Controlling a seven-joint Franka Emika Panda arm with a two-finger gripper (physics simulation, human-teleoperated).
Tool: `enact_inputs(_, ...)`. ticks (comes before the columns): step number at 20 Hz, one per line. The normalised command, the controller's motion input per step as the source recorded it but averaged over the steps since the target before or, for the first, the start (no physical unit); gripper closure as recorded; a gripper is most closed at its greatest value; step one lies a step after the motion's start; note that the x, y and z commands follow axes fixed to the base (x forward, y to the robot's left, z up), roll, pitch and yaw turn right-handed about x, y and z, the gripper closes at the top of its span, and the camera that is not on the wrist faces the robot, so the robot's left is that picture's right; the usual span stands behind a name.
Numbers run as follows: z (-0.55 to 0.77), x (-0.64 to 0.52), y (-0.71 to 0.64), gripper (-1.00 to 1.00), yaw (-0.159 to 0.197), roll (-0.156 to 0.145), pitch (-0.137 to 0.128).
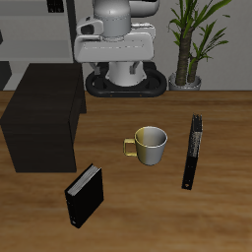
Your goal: Place the right black book in the top region of the shelf
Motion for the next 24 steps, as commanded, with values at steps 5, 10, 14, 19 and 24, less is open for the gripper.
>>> enact_inputs(5,0.04,0.28,-0.24,-1.00,-0.015,-0.004,0.001)
enact_inputs(10,0.01,0.32,-0.26,-1.00,-0.024,-0.038,-0.023)
enact_inputs(14,0.00,0.29,-0.09,-1.00,-0.028,-0.001,-0.007)
enact_inputs(19,0.02,0.32,-0.04,-1.00,0.003,0.002,-0.012)
enact_inputs(24,0.02,0.34,-0.05,-1.00,-0.020,-0.028,-0.018)
